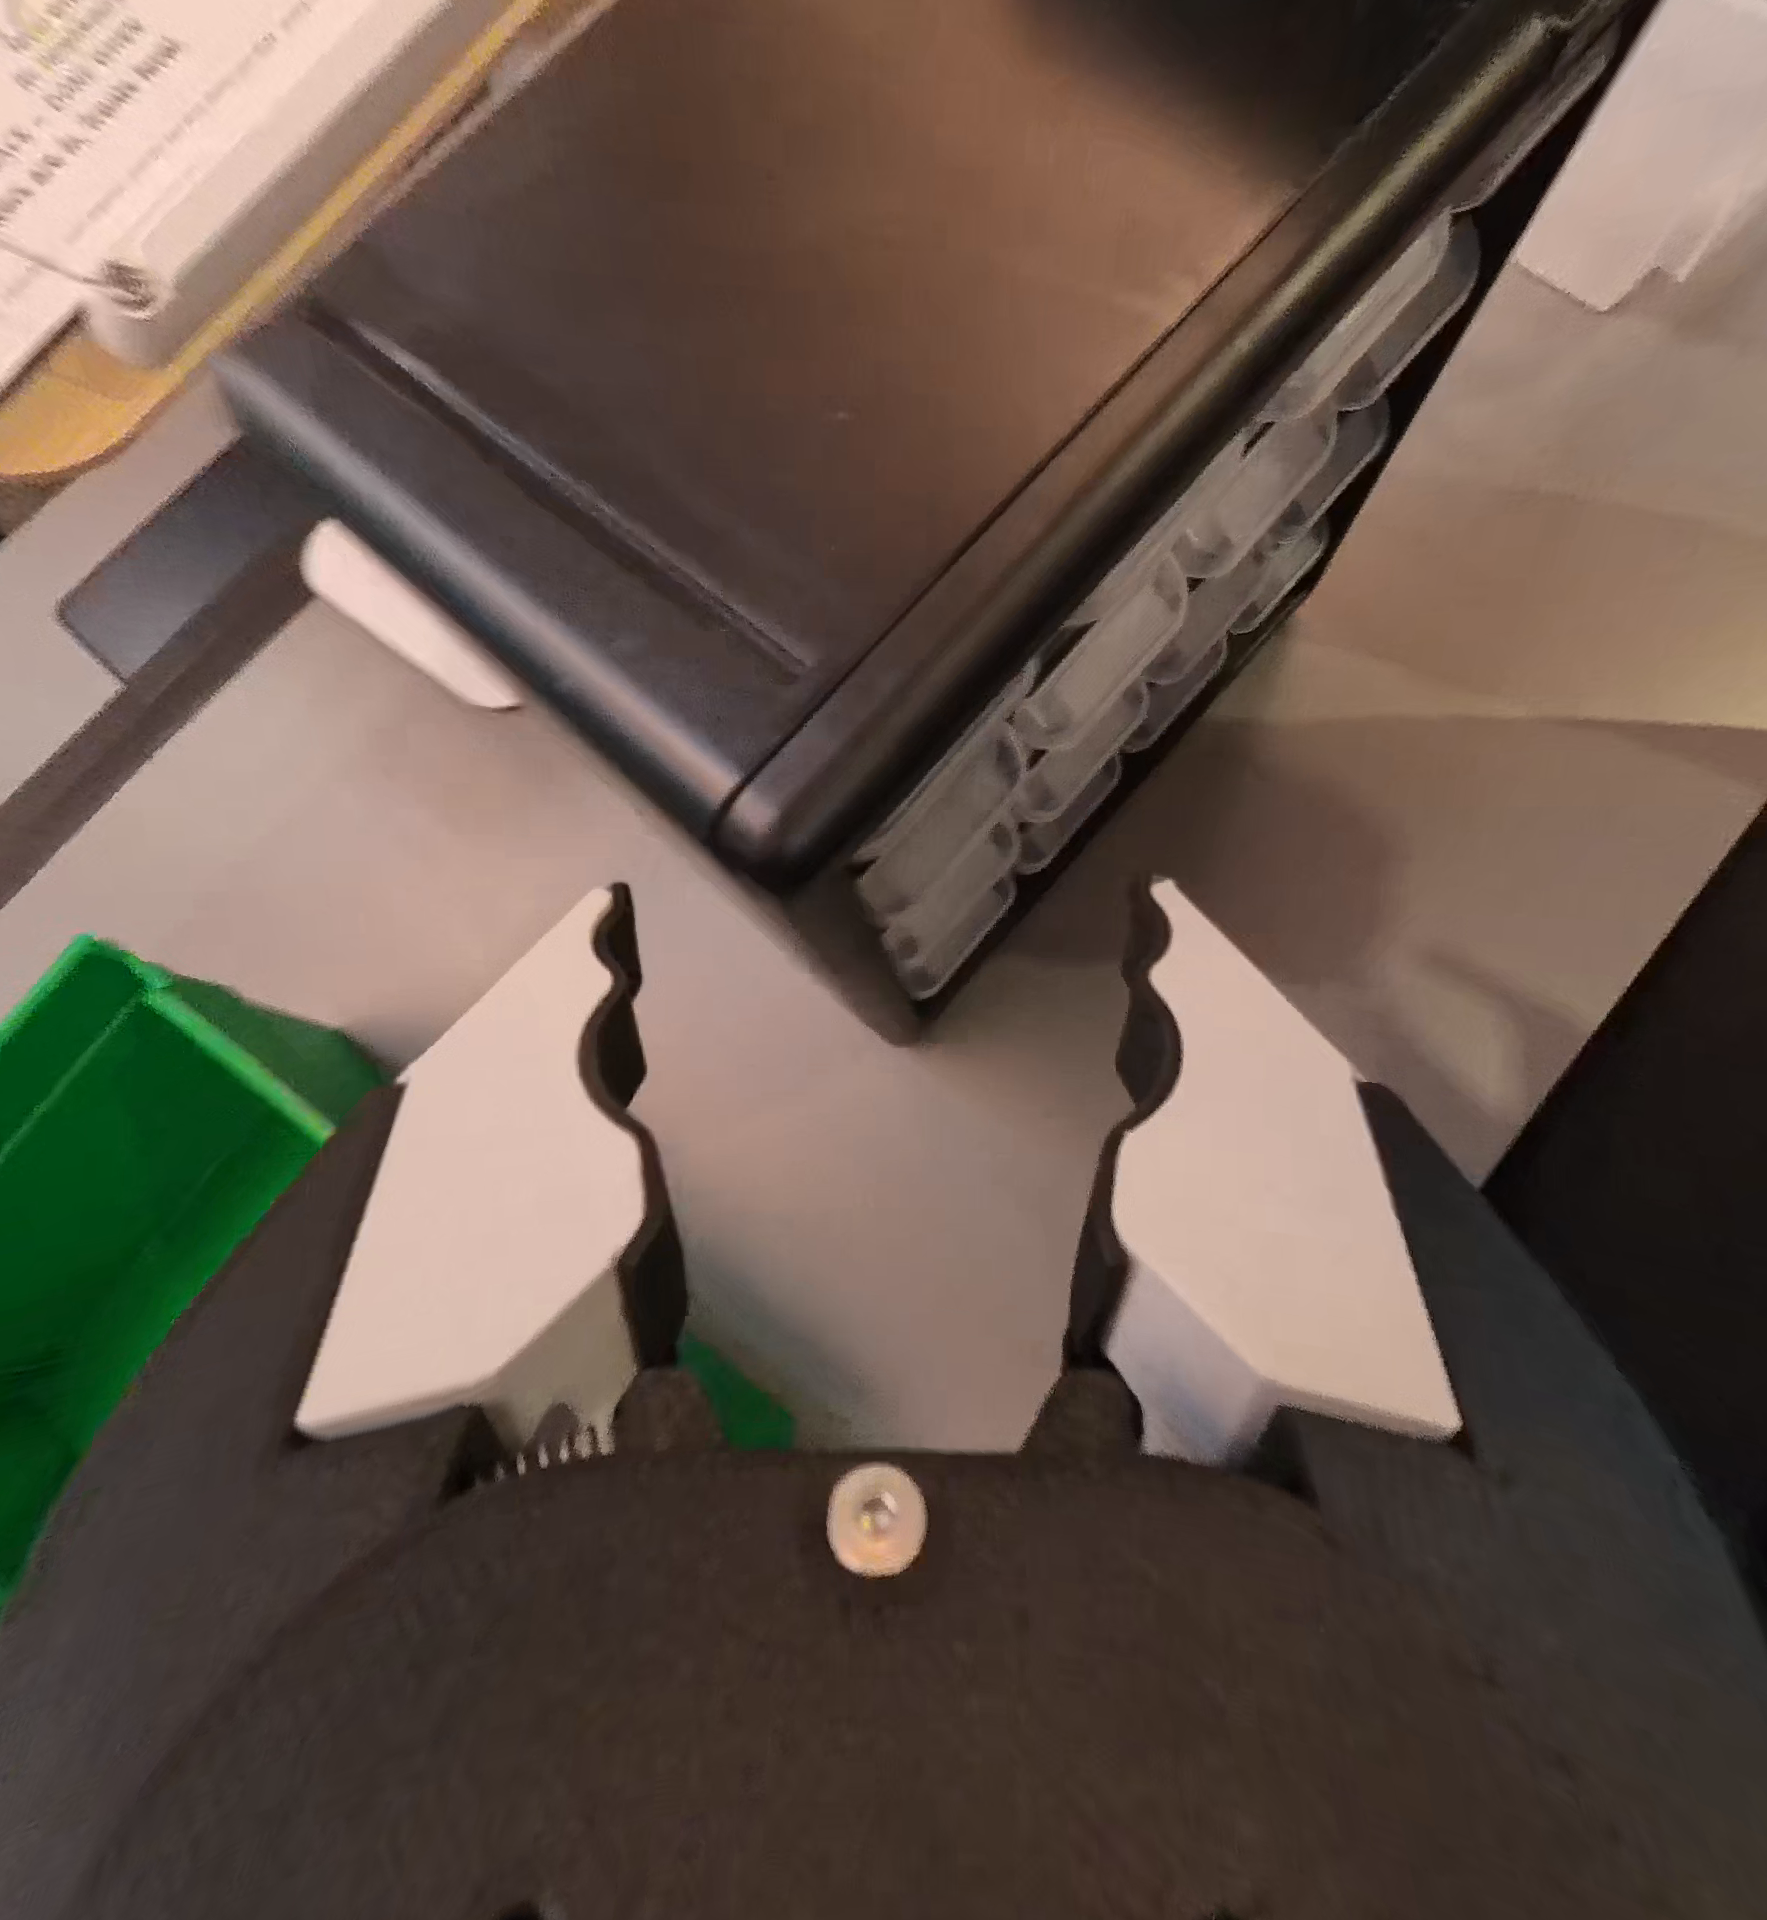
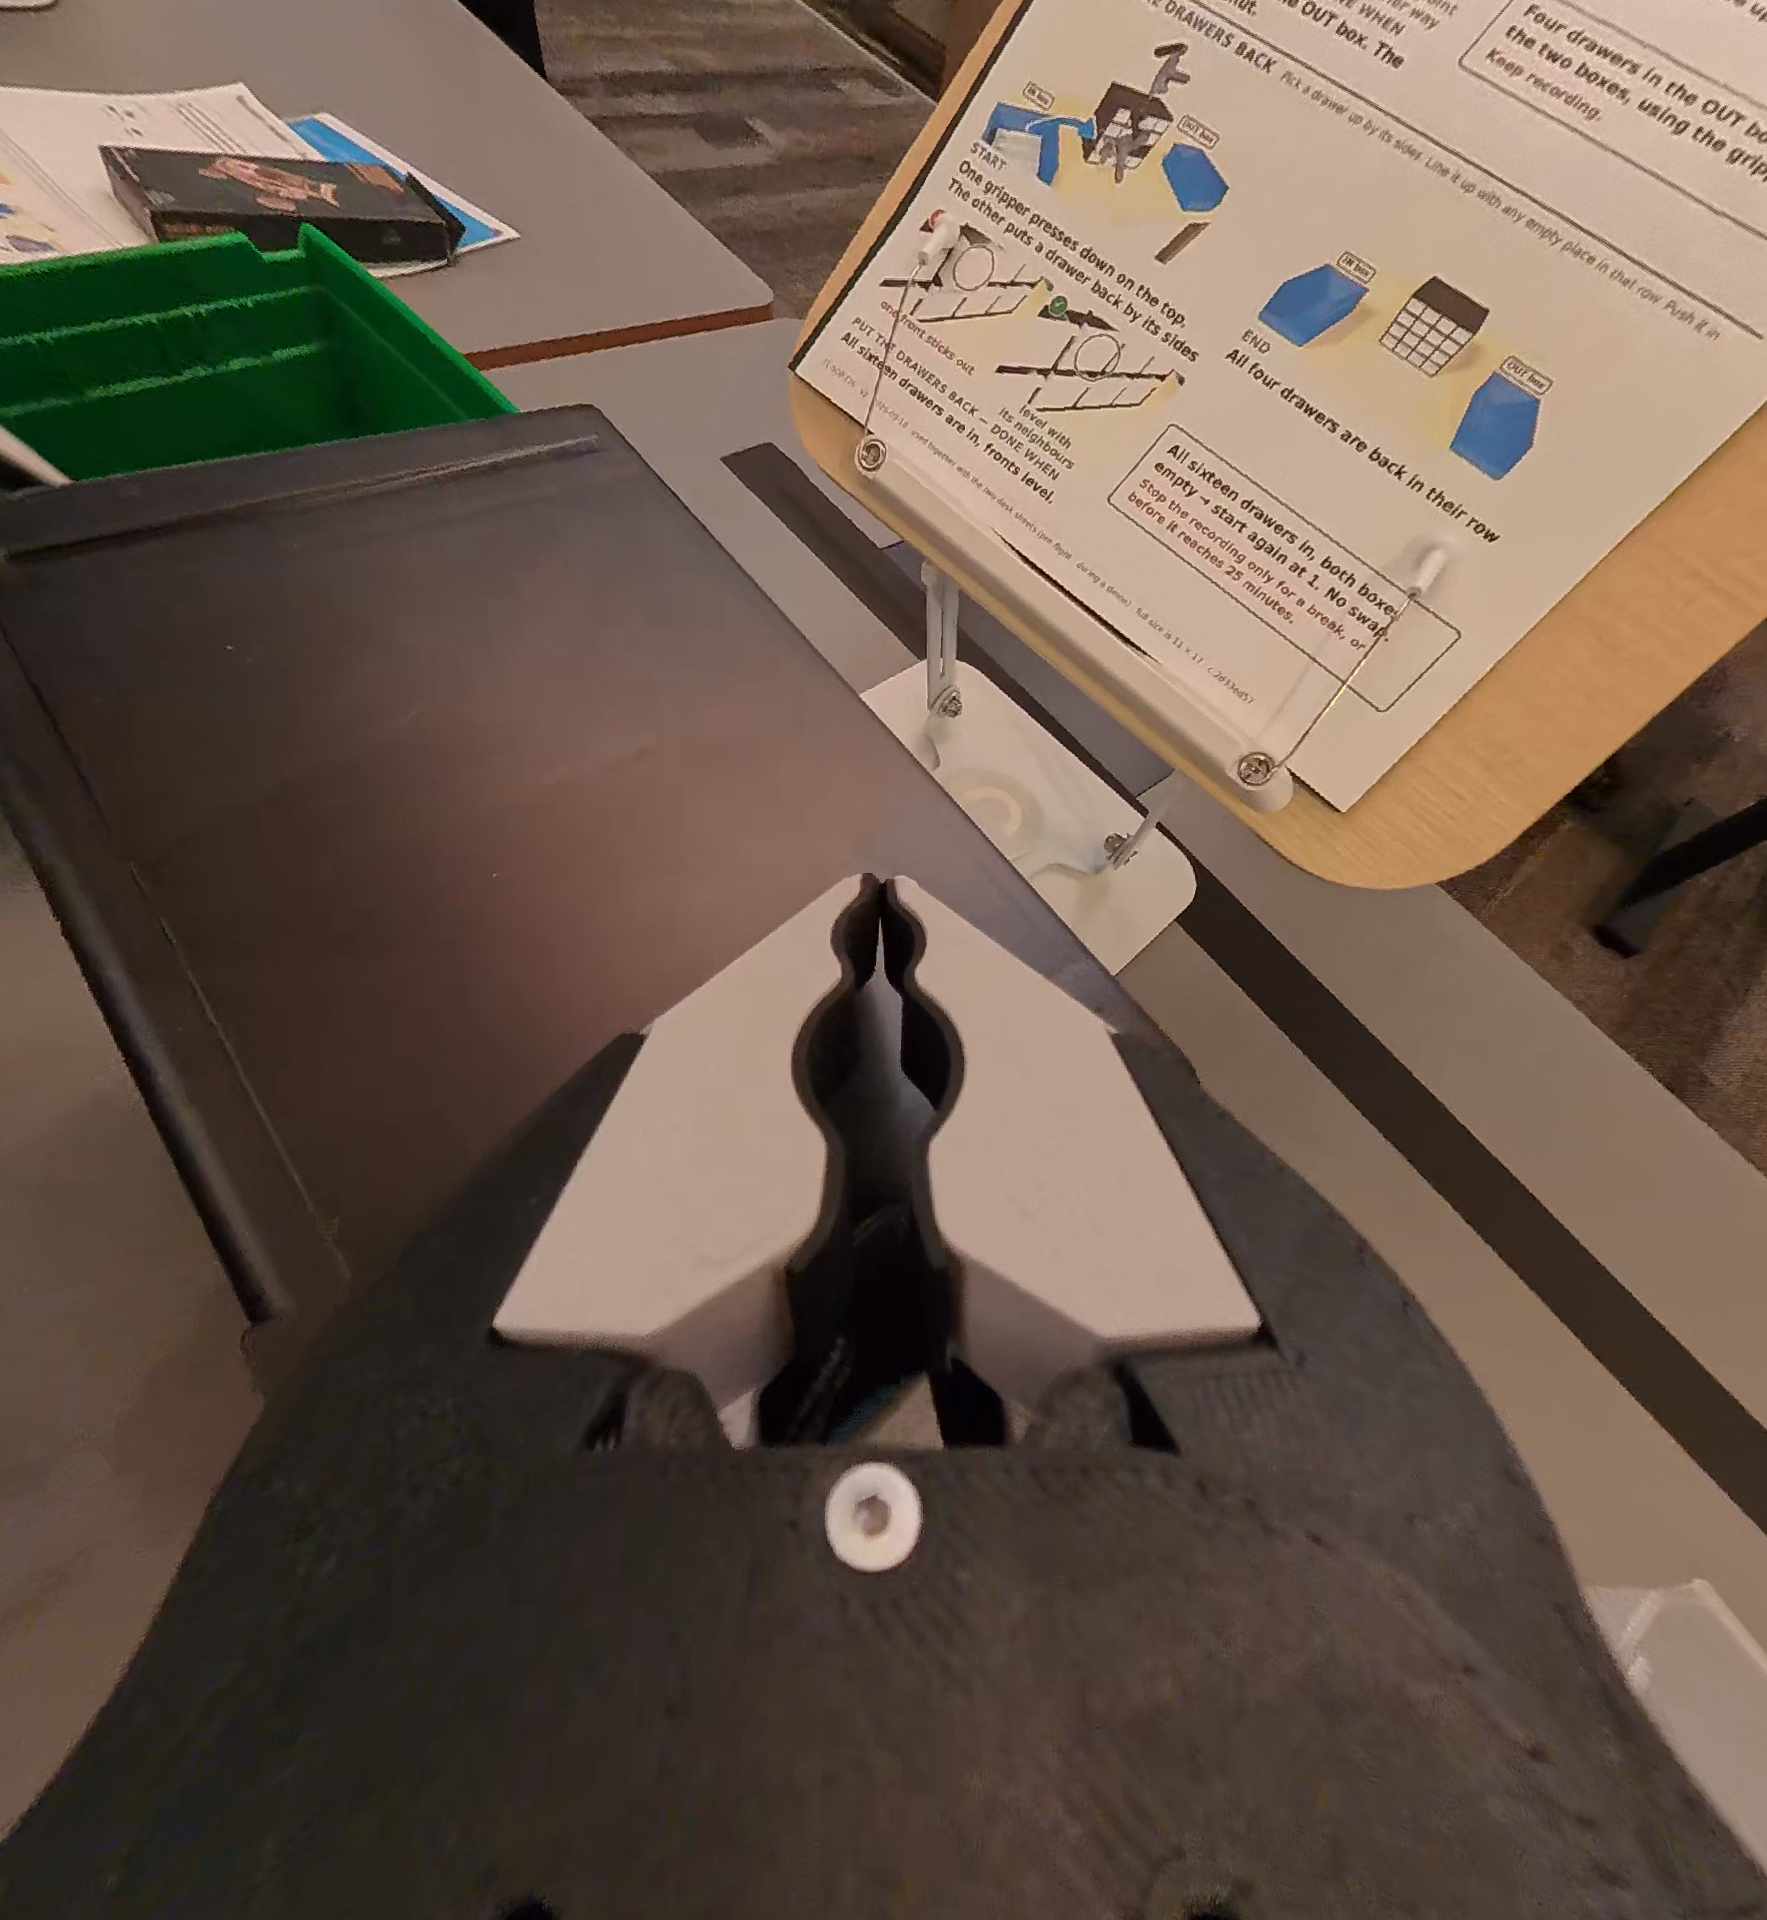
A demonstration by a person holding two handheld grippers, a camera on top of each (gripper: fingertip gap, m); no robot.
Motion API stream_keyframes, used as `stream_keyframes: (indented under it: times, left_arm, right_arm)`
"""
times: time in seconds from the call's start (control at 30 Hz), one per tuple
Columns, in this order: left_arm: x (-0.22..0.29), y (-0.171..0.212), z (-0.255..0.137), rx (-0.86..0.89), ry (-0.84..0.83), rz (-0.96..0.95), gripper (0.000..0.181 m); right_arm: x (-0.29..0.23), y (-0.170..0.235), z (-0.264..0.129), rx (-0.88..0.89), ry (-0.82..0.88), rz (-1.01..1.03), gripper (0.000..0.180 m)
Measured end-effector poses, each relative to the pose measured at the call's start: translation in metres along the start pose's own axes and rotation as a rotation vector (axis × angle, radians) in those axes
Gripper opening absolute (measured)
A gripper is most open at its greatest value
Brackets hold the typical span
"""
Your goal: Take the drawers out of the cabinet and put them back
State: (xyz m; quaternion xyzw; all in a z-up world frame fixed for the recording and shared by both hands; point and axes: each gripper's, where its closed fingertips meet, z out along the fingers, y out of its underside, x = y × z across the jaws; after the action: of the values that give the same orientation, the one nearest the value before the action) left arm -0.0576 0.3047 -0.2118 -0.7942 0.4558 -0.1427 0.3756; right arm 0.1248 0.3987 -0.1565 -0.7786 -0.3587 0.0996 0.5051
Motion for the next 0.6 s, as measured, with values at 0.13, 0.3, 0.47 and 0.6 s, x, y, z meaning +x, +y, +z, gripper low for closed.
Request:
stream_keyframes:
  times: [0.13, 0.3, 0.47, 0.6]
  left_arm:
    - [-0.034, 0.014, -0.029, 0.024, -0.074, -0.062, 0.093]
    - [-0.044, 0.003, -0.053, 0.156, -0.088, -0.087, 0.09]
    - [-0.034, -0.04, -0.047, 0.242, -0.103, 0.04, 0.086]
    - [-0.035, -0.079, -0.035, 0.269, -0.106, 0.121, 0.083]
  right_arm:
    - [0.006, -0.006, -0.015, 0.013, 0.025, -0.014, 0.0]
    - [-0.022, -0.025, -0.037, 0.04, -0.029, -0.17, 0.0]
    - [-0.072, -0.027, -0.055, 0.035, -0.064, -0.398, 0.032]
    - [-0.116, -0.03, -0.051, 0.076, -0.053, -0.547, 0.039]
